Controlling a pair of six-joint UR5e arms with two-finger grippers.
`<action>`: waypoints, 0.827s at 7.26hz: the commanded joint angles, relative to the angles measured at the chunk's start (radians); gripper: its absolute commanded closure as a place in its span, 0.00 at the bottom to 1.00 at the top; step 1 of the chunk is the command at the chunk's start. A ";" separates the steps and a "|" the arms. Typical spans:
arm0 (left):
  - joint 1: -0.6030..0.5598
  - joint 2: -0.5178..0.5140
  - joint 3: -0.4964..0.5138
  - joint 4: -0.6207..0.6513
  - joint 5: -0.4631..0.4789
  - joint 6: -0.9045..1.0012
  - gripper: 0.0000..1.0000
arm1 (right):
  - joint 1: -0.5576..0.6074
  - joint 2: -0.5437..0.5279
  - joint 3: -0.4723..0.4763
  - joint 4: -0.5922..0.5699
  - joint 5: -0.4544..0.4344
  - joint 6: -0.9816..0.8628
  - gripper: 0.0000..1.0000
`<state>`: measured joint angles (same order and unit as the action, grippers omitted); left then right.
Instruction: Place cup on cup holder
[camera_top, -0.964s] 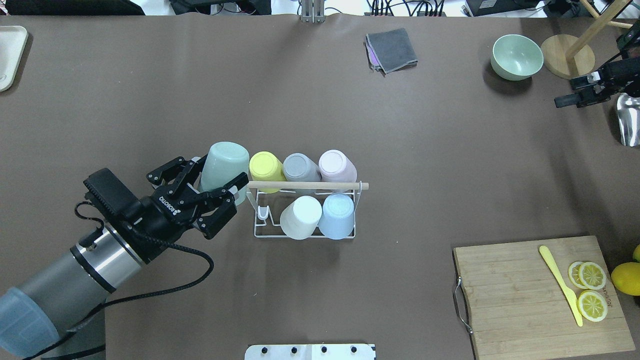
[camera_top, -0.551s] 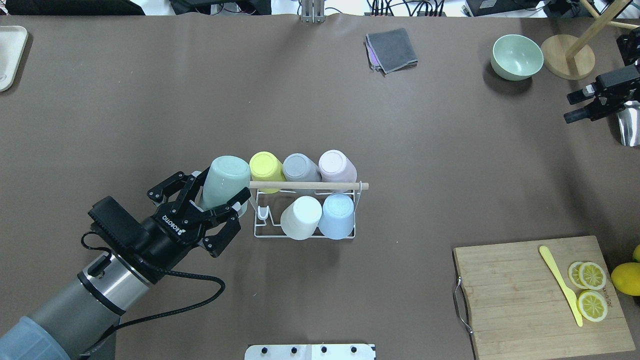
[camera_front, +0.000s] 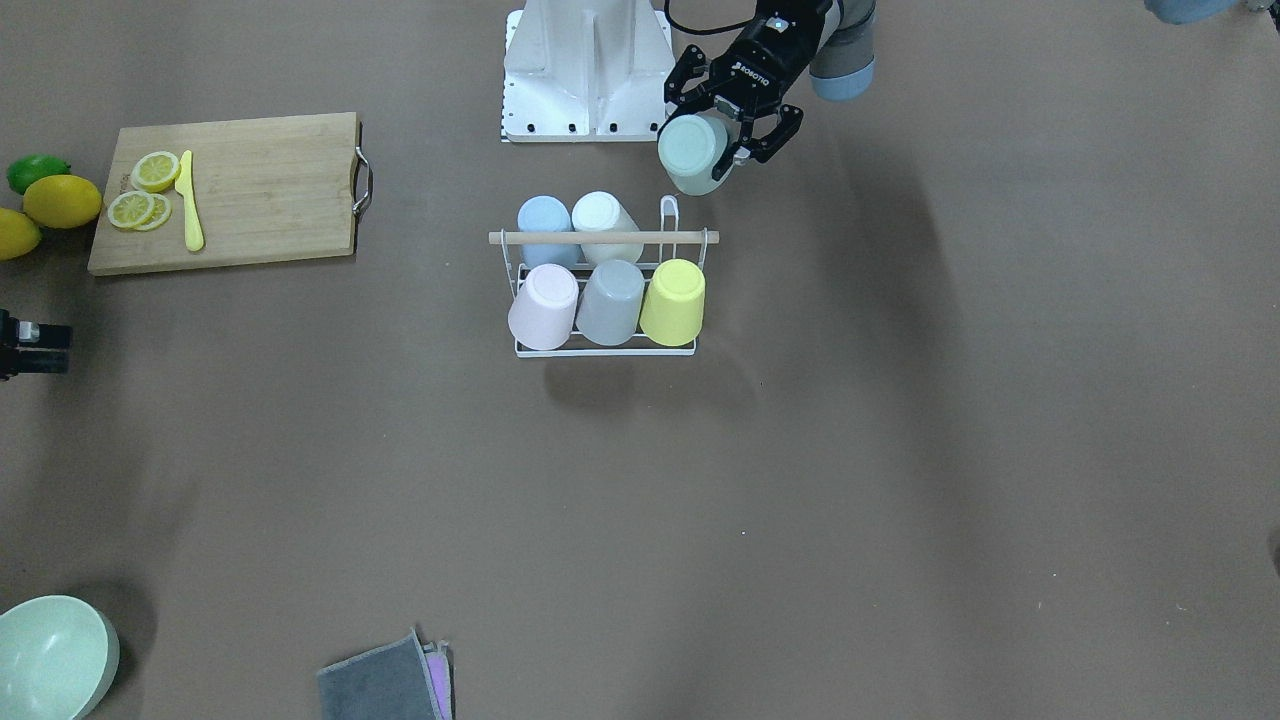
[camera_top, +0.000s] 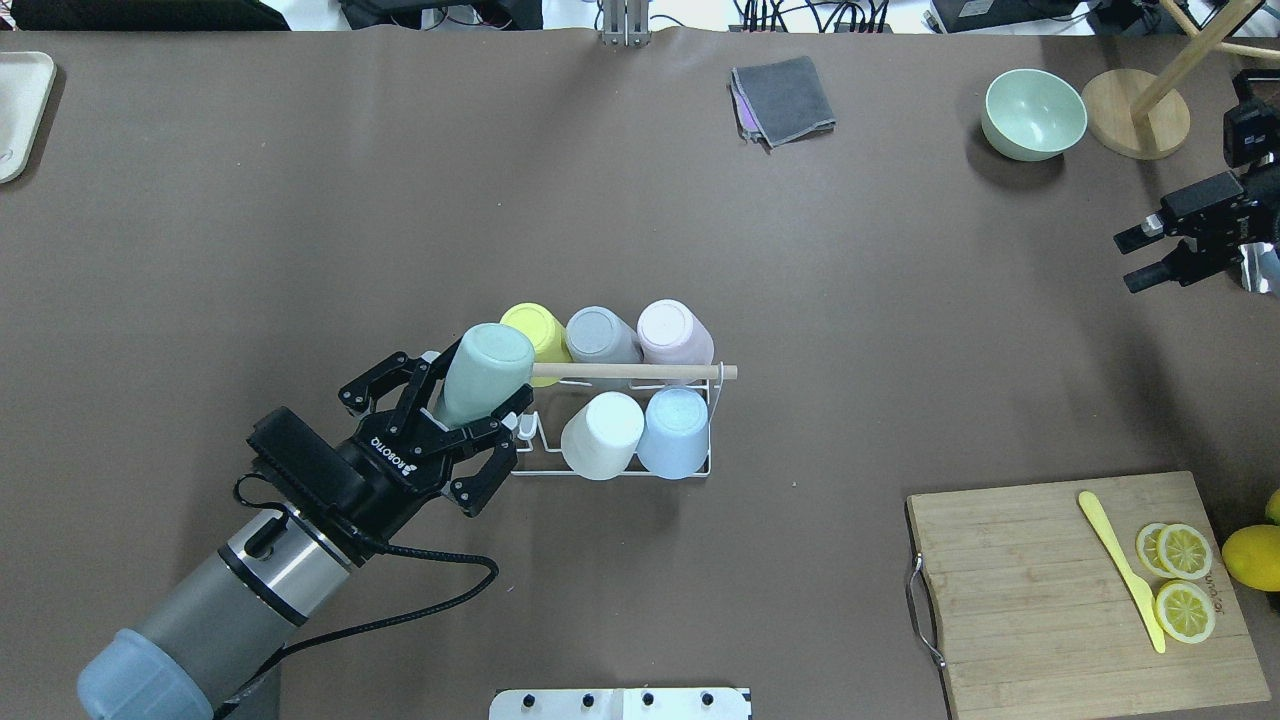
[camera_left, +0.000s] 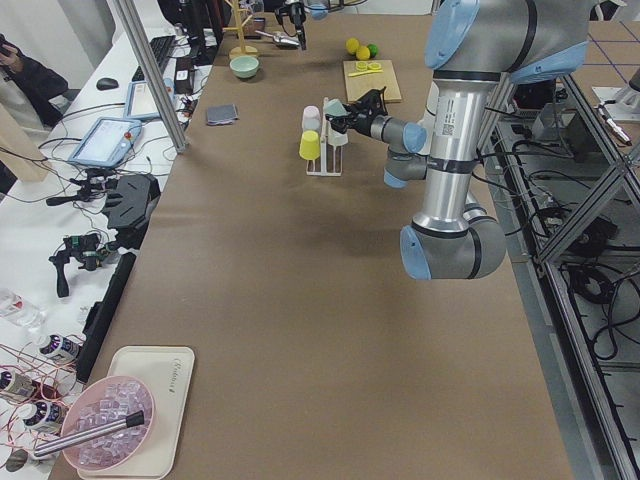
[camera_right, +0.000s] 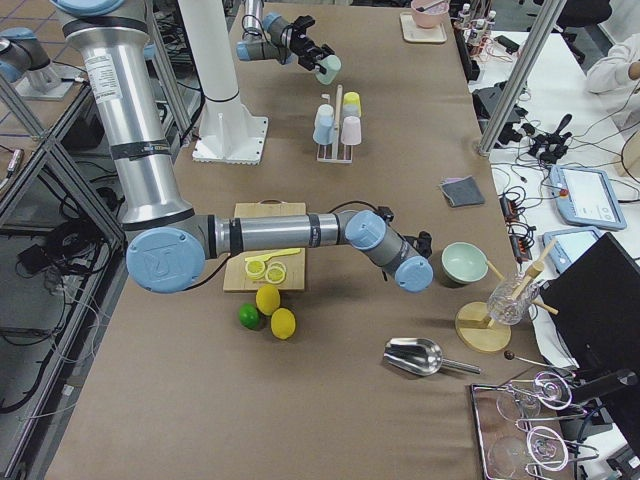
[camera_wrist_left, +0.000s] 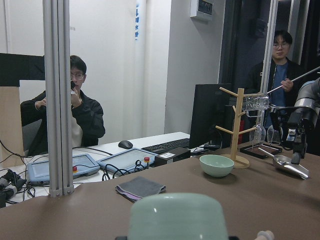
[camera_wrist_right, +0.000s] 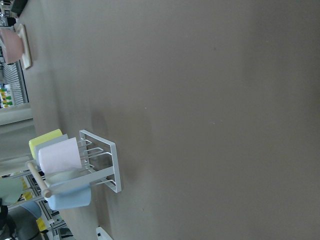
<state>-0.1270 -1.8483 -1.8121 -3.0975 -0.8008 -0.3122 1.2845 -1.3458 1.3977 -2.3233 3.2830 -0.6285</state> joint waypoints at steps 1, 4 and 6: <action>0.000 -0.031 0.074 -0.035 0.008 0.001 1.00 | 0.047 0.010 0.003 -0.050 -0.183 0.001 0.00; 0.001 -0.057 0.096 -0.036 0.008 0.001 1.00 | 0.055 0.017 0.020 -0.041 -0.383 0.003 0.00; 0.001 -0.057 0.097 -0.036 0.008 0.001 1.00 | 0.059 0.007 0.087 -0.003 -0.507 0.120 0.01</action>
<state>-0.1260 -1.9036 -1.7165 -3.1338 -0.7931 -0.3114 1.3409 -1.3322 1.4455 -2.3501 2.8486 -0.5801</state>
